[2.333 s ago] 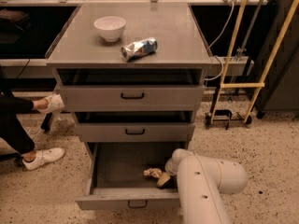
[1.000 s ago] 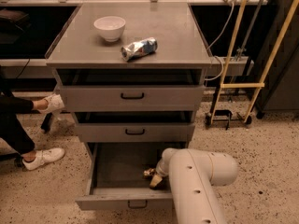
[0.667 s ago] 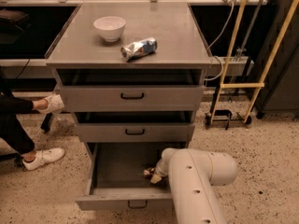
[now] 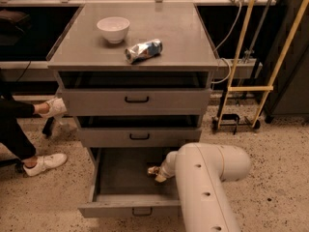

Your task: Pick orange can from bottom drawer and place on counter

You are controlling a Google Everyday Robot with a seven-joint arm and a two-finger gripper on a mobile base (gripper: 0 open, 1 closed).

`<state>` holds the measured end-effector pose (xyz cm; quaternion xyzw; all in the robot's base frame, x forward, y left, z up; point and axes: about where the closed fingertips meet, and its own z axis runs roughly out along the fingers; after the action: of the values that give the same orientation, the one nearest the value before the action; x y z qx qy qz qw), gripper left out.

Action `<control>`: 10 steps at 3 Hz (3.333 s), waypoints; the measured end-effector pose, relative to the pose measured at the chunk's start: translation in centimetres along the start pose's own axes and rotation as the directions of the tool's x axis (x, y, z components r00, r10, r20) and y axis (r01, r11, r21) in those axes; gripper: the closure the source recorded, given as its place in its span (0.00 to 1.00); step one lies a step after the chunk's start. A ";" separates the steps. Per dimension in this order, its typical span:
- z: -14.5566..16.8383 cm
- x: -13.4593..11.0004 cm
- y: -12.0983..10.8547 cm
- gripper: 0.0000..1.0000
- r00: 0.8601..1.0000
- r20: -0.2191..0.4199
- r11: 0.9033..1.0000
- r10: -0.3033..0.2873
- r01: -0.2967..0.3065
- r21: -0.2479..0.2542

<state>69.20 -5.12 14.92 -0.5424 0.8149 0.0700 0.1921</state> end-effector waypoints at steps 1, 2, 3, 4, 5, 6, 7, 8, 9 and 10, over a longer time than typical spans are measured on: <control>-7.2 -9.1 -4.4 1.00 0.996 0.024 0.981 -0.089 0.084 0.175; -7.2 -9.1 -4.4 1.00 0.996 0.024 0.981 -0.089 0.084 0.174; -6.8 -7.0 -1.9 1.00 0.996 -0.016 0.990 -0.092 0.093 0.109; -9.4 -8.8 -1.2 1.00 0.991 -0.052 0.984 -0.125 0.130 0.118; -14.4 -14.6 -2.9 1.00 0.999 -0.008 0.971 -0.038 0.039 0.236; -15.2 -14.9 -2.8 1.00 1.000 -0.007 0.961 0.011 -0.009 0.277; -15.2 -14.9 -2.8 1.00 1.000 -0.008 0.961 0.010 -0.008 0.277; -15.5 -13.6 0.1 1.00 0.997 -0.077 0.973 0.001 0.016 0.232; -17.8 -12.7 1.9 1.00 0.988 -0.130 0.960 0.086 -0.048 0.276; -21.2 -10.9 0.9 1.00 0.970 -0.139 0.886 0.200 -0.119 0.448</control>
Offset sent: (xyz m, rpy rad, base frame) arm -0.1516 0.0956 0.1667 -0.4360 -0.1109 -0.0441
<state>67.06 -2.30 38.49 -0.4205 0.8657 -0.1485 0.2272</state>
